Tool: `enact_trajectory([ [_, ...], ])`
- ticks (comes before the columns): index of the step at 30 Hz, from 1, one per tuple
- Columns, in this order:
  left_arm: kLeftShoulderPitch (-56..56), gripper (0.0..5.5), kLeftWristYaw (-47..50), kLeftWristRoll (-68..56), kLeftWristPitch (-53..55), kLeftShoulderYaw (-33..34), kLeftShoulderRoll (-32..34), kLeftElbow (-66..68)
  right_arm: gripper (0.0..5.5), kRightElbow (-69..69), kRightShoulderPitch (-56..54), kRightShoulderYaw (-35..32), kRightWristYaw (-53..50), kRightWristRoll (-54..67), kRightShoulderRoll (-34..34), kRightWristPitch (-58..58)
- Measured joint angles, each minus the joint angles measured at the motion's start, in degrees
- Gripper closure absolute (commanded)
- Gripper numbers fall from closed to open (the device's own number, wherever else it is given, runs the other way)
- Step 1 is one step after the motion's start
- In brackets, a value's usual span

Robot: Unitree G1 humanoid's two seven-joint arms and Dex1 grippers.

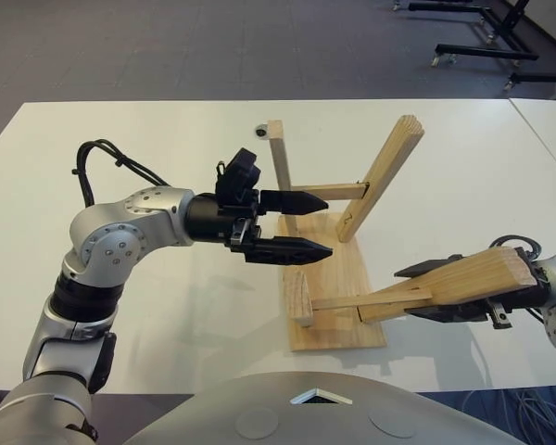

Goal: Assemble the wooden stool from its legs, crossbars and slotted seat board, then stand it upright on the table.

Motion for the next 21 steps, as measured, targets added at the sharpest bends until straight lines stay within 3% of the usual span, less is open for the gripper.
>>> enact_trajectory([
  [10, -0.39, 1.15, -0.93, 1.77, 0.77, -0.04, -1.21, 0.04, 3.45, -4.93, 10.96, 0.74, 0.32, 0.09, -1.46, -7.94],
  [21, -0.35, 1.15, -1.51, 2.51, 1.46, -0.05, -1.83, -0.62, 3.45, -3.06, 4.82, -0.78, -0.96, -0.25, 1.28, -2.31],
])
